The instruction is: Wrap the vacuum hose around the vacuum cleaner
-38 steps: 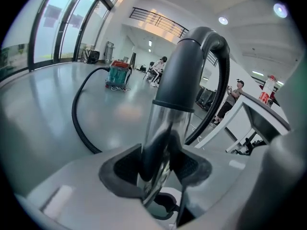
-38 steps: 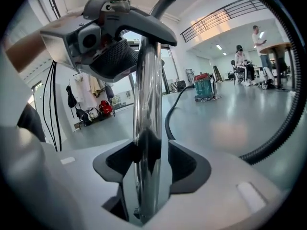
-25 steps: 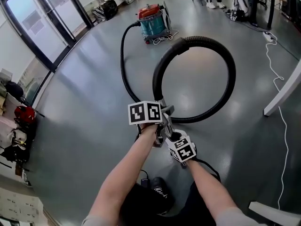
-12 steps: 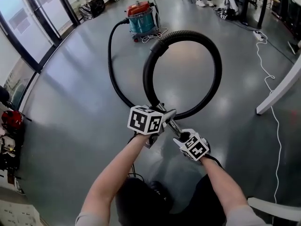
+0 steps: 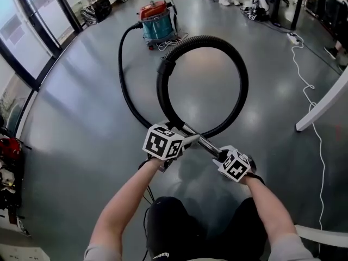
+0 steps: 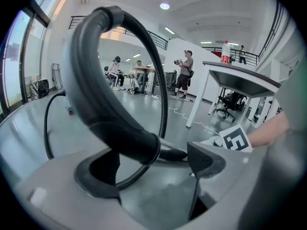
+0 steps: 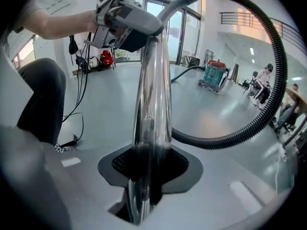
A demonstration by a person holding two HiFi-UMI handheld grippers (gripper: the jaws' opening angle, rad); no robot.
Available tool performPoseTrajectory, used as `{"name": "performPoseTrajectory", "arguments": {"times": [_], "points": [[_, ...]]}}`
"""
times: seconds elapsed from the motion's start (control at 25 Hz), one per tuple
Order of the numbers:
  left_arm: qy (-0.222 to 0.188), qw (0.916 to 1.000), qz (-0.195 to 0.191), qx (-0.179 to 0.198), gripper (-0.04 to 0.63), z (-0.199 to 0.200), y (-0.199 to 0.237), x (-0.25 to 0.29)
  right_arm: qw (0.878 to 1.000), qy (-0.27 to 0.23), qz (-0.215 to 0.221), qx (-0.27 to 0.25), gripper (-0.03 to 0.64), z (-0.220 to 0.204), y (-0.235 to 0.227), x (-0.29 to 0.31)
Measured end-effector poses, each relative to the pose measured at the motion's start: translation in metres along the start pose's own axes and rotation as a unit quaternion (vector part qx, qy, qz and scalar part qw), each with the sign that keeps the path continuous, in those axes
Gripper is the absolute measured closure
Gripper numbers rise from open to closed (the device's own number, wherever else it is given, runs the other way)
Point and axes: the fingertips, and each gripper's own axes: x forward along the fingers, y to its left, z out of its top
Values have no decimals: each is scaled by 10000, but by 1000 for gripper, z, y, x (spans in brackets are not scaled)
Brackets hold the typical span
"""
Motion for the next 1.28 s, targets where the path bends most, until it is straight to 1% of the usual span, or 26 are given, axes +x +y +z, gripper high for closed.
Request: {"name": "performPoseTrajectory", "arguments": {"times": [0.08,0.12,0.2,0.28,0.4,0.56,0.64,0.72,0.8,0.84,0.96,1.0,1.04,1.08,1.12,1.2,1.28], "points": [[174,9997,53,159,164,-12,22,-9,9998,173,-51,77,466,-3,-10,2],[271,9991,102,308,164,-18,33,-15,9996,266,-73,107,466,-3,-15,2],[387,9966,197,699,164,-26,50,-26,9988,460,-116,133,466,-2,-25,0],[420,9923,210,1147,164,-24,57,-34,9977,662,-133,98,466,0,-32,-4],[368,9820,118,1847,164,-15,59,-39,9951,979,-120,-107,466,7,-40,-7],[267,9651,75,2605,166,-2,54,-51,9891,1396,13,-459,466,24,-51,-10],[213,9536,97,3002,166,6,53,-60,9860,1547,104,-619,466,34,-58,-13],[178,9426,40,3335,166,18,54,-61,9810,1796,199,-703,466,41,-67,-21],[338,9298,-134,3663,166,25,50,-53,9738,2101,342,-805,466,45,-72,-34],[512,9208,-261,3859,166,24,46,-46,9701,2221,408,-893,466,46,-72,-41],[1140,8856,-741,4440,166,7,28,-20,9600,2472,446,-1239,468,51,-75,-64],[1283,8761,-888,4562,166,1,22,-12,9570,2510,440,-1386,468,53,-77,-72],[1382,8700,-1004,4626,166,-3,16,-5,9539,2533,433,-1551,469,57,-78,-78],[1447,8674,-1096,4632,166,-6,12,0,9496,2585,417,-1724,471,61,-79,-84],[1492,8677,-1180,4593,167,-8,9,6,9436,2688,407,-1890,471,64,-81,-88],[1564,8709,-1339,4462,184,-13,4,15,9310,2902,440,-2168,471,64,-84,-96],[1629,8734,-1454,4353,201,-18,1,24,9231,2979,440,-2391,471,64,-92,-101]]}}
